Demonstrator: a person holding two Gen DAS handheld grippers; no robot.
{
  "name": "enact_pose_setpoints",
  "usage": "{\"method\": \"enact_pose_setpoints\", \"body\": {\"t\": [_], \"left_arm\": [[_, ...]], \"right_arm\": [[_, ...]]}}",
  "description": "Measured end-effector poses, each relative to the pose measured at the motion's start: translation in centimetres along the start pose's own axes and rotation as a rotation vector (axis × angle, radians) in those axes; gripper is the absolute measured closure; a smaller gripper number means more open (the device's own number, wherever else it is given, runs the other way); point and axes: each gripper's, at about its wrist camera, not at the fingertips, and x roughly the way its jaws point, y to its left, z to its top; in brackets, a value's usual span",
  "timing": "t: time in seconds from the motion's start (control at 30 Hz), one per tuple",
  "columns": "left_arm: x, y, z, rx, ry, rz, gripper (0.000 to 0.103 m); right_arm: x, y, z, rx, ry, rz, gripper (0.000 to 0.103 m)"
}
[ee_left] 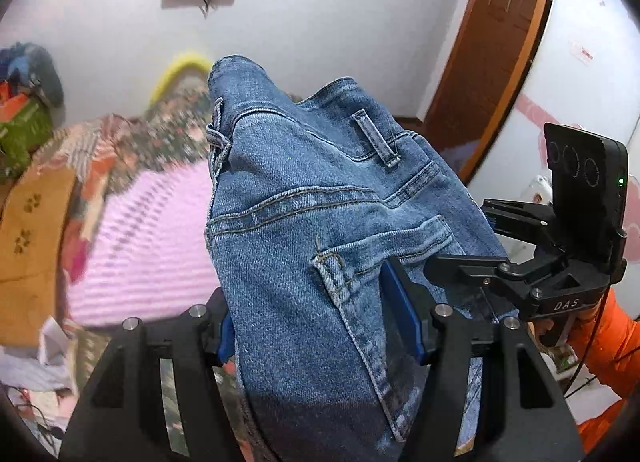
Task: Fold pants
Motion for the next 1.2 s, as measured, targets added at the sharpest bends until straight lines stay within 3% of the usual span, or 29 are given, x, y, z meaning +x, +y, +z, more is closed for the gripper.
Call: {"method": "enact_pose_setpoints", "body": {"t": [0.27,0.5,0.83,1.2], "left_arm": [[-1.8,5.4,4.2,-0.025,-0.095,0.061,0.04],[-1.0,10.4,6.0,-0.056,-0.107,0.1,0.04],[4.2,18.4,7.0,-0.109,-0.065,0.154,0.04],[13.1,26.3,5.2,-0.232,0.029,0.097,0.04]], "right_arm": [[3.2,0.9,5.4,-0.057,-0.058,0.018,0.05],[7.9,1.1,8.4,-0.059,-0.059,0.033,0.05],[16.3,0.6,10.9,-0.053,-0.006,0.031,0.05],[24.9,-2.6,11.0,0.004,0.101,0.02,0.05]]}}
